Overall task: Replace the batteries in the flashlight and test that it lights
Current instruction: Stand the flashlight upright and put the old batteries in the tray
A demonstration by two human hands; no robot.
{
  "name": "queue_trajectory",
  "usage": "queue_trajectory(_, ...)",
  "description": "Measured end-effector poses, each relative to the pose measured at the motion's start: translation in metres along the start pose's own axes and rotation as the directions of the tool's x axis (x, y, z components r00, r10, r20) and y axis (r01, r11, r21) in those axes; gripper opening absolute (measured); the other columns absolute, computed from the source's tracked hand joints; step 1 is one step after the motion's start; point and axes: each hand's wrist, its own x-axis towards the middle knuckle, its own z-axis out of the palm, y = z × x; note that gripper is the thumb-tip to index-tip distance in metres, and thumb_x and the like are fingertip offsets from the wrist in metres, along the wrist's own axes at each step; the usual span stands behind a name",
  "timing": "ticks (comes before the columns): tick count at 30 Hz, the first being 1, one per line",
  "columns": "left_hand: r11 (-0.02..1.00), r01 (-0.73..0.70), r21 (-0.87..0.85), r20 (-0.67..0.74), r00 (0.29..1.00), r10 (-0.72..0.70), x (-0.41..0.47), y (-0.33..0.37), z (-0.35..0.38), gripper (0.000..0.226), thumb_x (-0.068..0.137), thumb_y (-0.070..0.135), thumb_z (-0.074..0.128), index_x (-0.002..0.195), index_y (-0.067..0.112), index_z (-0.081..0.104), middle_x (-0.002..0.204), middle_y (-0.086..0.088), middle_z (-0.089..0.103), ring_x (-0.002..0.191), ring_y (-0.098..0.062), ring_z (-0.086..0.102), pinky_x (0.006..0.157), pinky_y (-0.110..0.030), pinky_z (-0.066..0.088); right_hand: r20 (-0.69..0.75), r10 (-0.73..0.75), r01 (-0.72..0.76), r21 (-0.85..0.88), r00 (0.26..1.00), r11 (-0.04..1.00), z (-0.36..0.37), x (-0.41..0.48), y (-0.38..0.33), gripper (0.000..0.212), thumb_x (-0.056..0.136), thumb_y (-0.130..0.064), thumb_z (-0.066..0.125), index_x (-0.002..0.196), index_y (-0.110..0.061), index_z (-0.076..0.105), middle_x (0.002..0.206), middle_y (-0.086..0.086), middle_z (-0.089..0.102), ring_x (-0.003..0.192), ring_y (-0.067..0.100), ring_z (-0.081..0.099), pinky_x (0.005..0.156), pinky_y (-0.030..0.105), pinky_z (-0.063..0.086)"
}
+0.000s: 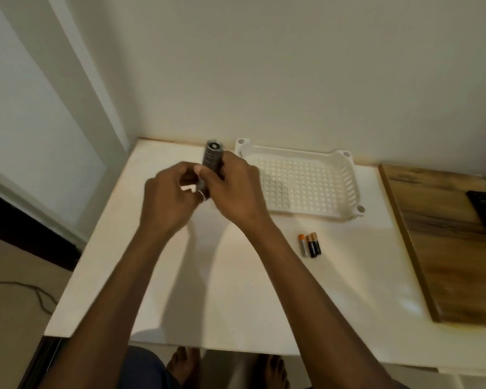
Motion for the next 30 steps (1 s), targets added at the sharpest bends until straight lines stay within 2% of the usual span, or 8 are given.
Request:
queue_trajectory(4, 0.995, 0.048, 0.083, -0.117, 0.992, -0.039, 0.055, -0.030, -0.003, 0.030, 0.082, 0.007, 0.075, 0.111, 0.015, 0.076, 0.100, -0.002, 0.079, 0.088, -0.008, 0.066, 0.065, 0.004, 0.033, 0.032, -0.041, 0.041, -0.021, 0.999, 0.999, 0.042, 0.060, -0.004, 0.025, 0.099, -0.028, 0.066, 0.105, -0.004, 0.066, 0.098, 0.011, 0.075, 0.090, 0.028, 0.069, 0.075, 0.034, 0.052)
queue_trajectory(7, 0.989, 0.060, 0.133, -0.153, 0.987, -0.039, 0.086, -0.048, 0.005, 0.024, 0.085, 0.010, 0.072, 0.109, 0.010, 0.076, 0.103, -0.010, 0.079, 0.094, -0.022, 0.071, 0.071, -0.012, 0.036, 0.055, -0.065, 0.068, -0.051, 0.996, 0.996, 0.063, 0.093, 0.005, 0.025, 0.098, -0.023, 0.067, 0.103, 0.001, 0.065, 0.100, 0.017, 0.074, 0.093, 0.034, 0.069, 0.083, 0.045, 0.054)
queue_trajectory(12, 0.993, 0.051, 0.105, -0.128, 0.991, -0.037, 0.107, -0.067, 0.016, 0.028, 0.083, 0.003, 0.066, 0.110, 0.007, 0.074, 0.104, -0.014, 0.078, 0.098, -0.028, 0.073, 0.082, -0.023, 0.045, 0.038, -0.066, 0.069, -0.072, 0.997, 0.995, 0.082, 0.120, 0.026, 0.023, 0.097, -0.023, 0.068, 0.101, 0.000, 0.066, 0.101, 0.016, 0.075, 0.094, 0.033, 0.070, 0.082, 0.043, 0.054)
queue_trajectory(20, 0.994, 0.052, 0.099, -0.128, 0.991, -0.039, 0.126, -0.076, 0.020, 0.033, 0.084, 0.007, 0.066, 0.116, 0.009, 0.074, 0.110, -0.012, 0.078, 0.101, -0.026, 0.072, 0.077, -0.014, 0.038, 0.025, -0.062, 0.065, -0.116, 0.998, 0.991, 0.092, 0.140, 0.032, 0.023, 0.095, -0.024, 0.070, 0.102, -0.003, 0.064, 0.099, 0.012, 0.074, 0.094, 0.033, 0.067, 0.075, 0.035, 0.046)
queue_trajectory(24, 0.982, 0.169, 0.085, -0.084, 0.983, -0.162, 0.124, -0.078, 0.017, 0.052, 0.083, 0.011, 0.076, 0.132, 0.008, 0.062, 0.124, -0.011, 0.072, 0.113, -0.026, 0.068, 0.093, -0.022, 0.043, 0.059, -0.007, 0.014, -0.127, 0.998, 0.992, 0.079, 0.133, 0.032, 0.026, 0.090, -0.019, 0.074, 0.111, -0.004, 0.066, 0.106, 0.011, 0.074, 0.099, 0.028, 0.068, 0.084, 0.036, 0.051)
queue_trajectory(26, 0.966, 0.239, 0.099, -0.115, 0.967, -0.228, 0.112, -0.077, 0.014, 0.056, 0.079, 0.020, 0.084, 0.129, 0.008, 0.061, 0.122, -0.011, 0.071, 0.112, -0.028, 0.066, 0.096, -0.030, 0.045, 0.041, 0.024, -0.019, -0.137, 0.999, 0.990, 0.059, 0.121, 0.032, 0.026, 0.090, -0.017, 0.073, 0.112, -0.005, 0.069, 0.105, 0.009, 0.075, 0.100, 0.026, 0.068, 0.085, 0.032, 0.050)
queue_trajectory(28, 0.955, 0.270, 0.123, -0.182, 0.952, -0.245, 0.089, -0.070, 0.014, 0.048, 0.081, 0.026, 0.084, 0.121, 0.009, 0.064, 0.118, -0.010, 0.071, 0.109, -0.030, 0.066, 0.094, -0.034, 0.047, 0.018, 0.054, -0.052, -0.105, 0.998, 0.993, 0.031, 0.099, 0.036, 0.023, 0.088, -0.015, 0.072, 0.109, -0.008, 0.075, 0.105, 0.006, 0.078, 0.101, 0.023, 0.072, 0.087, 0.024, 0.051)
queue_trajectory(30, 0.967, 0.207, 0.147, -0.214, 0.961, -0.173, 0.059, -0.053, 0.020, 0.032, 0.085, 0.026, 0.079, 0.112, 0.013, 0.068, 0.109, -0.008, 0.072, 0.100, -0.028, 0.066, 0.087, -0.033, 0.045, 0.024, 0.122, -0.120, -0.058, 0.992, 0.991, -0.005, 0.069, 0.041, 0.021, 0.084, -0.015, 0.074, 0.104, -0.012, 0.079, 0.107, 0.006, 0.080, 0.101, 0.023, 0.075, 0.095, 0.033, 0.056)
